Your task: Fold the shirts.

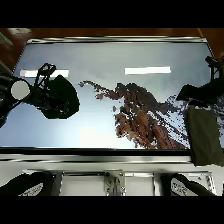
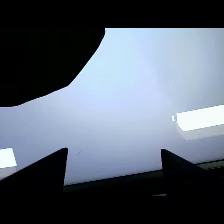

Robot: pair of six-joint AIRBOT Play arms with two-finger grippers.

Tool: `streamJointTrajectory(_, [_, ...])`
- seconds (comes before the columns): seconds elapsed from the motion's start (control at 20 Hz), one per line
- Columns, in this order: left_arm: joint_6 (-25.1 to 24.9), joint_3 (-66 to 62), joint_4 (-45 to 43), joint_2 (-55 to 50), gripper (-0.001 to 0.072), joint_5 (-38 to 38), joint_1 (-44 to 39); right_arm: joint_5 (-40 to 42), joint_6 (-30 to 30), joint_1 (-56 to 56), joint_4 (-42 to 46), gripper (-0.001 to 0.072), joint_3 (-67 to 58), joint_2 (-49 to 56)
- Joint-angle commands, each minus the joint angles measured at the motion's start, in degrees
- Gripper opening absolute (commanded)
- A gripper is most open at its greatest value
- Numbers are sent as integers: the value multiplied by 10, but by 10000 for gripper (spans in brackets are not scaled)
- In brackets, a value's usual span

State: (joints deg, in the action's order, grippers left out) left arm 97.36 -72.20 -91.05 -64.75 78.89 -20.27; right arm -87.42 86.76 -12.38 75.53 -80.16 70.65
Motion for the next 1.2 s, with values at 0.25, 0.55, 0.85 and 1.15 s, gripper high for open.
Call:
streamJointTrajectory(0.25, [0, 0, 0, 0, 711, 0, 0, 0, 0, 0, 0, 689, -1, 0])
streamJointTrajectory(0.55, [0, 0, 0, 0, 711, 0, 0, 0, 0, 0, 0, 689, -1, 0])
streamJointTrajectory(0.85, [0, 0, 0, 0, 711, -33, 0, 38, 0, 0, -1, 689, -1, 0])
streamJointTrajectory(1.15, [5, 0, 3, -4, 708, -138, 1, 61, -33, 0, -8, 689, -1, 0])
